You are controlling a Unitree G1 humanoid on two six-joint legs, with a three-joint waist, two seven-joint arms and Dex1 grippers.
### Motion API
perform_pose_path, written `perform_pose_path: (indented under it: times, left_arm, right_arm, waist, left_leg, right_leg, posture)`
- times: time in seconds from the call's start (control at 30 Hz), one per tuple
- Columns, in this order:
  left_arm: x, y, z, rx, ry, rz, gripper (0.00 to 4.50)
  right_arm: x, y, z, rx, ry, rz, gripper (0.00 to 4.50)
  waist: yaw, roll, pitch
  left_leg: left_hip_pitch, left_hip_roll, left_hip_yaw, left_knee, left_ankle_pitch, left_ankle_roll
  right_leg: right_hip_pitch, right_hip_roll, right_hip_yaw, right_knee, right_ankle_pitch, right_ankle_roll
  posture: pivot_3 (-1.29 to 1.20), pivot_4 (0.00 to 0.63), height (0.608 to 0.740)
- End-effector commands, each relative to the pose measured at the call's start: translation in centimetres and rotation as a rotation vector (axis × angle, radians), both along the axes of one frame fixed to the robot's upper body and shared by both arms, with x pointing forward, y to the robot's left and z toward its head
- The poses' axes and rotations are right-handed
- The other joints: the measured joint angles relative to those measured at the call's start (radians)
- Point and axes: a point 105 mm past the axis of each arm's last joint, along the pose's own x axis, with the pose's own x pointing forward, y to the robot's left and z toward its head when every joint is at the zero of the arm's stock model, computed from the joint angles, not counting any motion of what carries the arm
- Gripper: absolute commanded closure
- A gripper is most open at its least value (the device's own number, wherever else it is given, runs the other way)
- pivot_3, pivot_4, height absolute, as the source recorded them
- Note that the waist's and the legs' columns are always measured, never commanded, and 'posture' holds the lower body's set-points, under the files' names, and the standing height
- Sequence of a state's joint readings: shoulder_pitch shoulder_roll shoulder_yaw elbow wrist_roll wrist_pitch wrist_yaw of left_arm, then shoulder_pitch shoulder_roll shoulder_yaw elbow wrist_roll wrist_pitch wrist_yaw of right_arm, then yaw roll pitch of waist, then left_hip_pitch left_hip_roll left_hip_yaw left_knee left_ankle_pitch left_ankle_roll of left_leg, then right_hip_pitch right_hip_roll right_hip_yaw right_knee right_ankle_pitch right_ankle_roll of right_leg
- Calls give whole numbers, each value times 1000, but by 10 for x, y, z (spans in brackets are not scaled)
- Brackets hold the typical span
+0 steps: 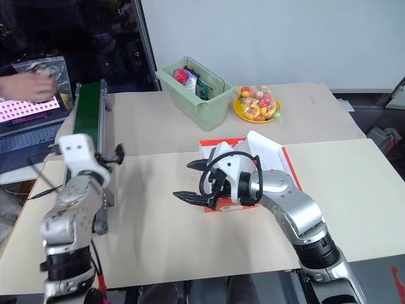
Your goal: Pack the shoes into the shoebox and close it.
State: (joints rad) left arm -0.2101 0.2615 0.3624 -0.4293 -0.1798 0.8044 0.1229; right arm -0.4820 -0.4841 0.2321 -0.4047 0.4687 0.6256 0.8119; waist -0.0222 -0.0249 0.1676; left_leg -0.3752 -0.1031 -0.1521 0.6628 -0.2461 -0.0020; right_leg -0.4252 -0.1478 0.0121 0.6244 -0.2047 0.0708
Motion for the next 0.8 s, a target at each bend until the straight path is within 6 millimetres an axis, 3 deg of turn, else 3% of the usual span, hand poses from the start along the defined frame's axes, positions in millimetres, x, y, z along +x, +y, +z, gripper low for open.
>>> perform_pose_path:
  times: [0.03,0.27,0.8]
  left_arm:
    - [-36,31,10,111,21,175,0]
    - [-57,27,-20,87,134,142,0]
    - [-45,12,-17,71,88,61,0]
  right_arm:
    - [0,4,12,49,-41,12,43]
    - [10,1,11,69,-30,-38,43]
    - [17,-20,-5,50,10,-127,43]
  waist:
    - [7,0,0]
    - [19,0,0]
    - [17,0,0]
  left_leg:
    - [1,1,0,0,-1,-1]
    - [2,1,2,0,-2,-1]
    - [3,7,13,0,-3,-1]
  right_leg:
    - [0,1,0,0,0,0]
    - [1,1,1,0,0,-1]
    - [1,2,2,-1,0,-1]
  posture:
    - [0,150,740]
    - [0,150,740]
    - [0,150,740]
